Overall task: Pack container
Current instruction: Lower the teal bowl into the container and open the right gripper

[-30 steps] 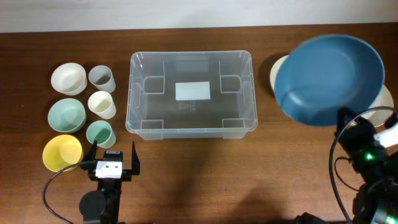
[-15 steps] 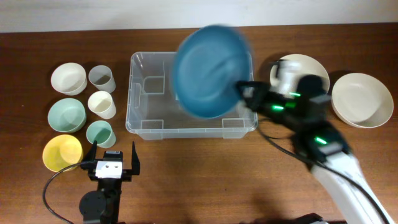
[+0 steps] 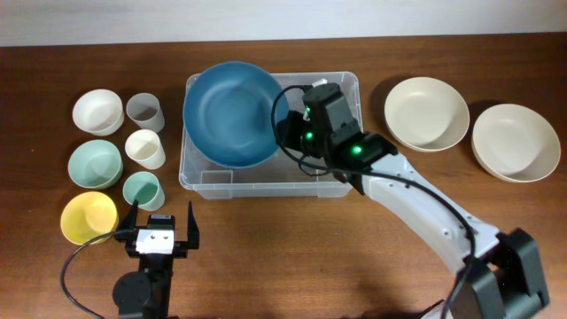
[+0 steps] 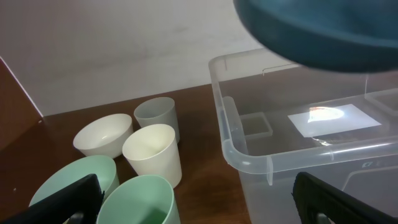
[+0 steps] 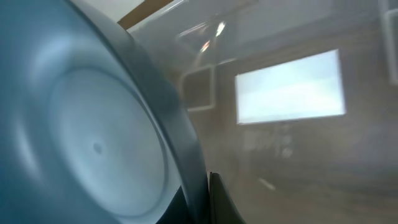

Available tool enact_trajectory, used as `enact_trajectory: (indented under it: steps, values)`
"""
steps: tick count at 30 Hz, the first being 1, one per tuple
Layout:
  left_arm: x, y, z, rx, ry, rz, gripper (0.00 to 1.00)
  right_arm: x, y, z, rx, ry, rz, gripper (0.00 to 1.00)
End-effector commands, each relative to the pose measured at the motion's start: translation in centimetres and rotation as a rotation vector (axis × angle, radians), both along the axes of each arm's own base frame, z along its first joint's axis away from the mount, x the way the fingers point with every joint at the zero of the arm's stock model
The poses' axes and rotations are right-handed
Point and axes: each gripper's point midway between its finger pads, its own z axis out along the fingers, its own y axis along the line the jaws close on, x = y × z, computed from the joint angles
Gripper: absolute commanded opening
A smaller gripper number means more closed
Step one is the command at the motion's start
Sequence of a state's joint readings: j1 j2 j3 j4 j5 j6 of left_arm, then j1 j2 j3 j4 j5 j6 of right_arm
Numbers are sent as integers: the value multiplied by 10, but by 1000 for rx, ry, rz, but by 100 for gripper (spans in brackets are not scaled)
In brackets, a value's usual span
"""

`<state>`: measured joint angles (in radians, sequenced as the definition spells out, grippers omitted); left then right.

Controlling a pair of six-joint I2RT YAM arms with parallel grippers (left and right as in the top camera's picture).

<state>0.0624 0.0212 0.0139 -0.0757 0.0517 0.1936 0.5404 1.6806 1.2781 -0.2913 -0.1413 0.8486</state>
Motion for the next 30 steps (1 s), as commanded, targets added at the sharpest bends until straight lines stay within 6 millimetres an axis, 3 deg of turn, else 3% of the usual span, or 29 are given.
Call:
enact_trajectory:
  steps: [1,11,24,30]
  values:
    - [0,2,-1,-9,-1,9,100,19,-11,-7,-53,-21,-107,4]
    - [0,2,-1,-9,-1,9,100,19,-2,-53,-20,119,-139,4]
    - [0,2,-1,-9,0,9,100,22,9,-89,-27,164,-117,4]
    - [0,2,-1,-9,0,9,100,23,9,-90,-24,165,-121,4]
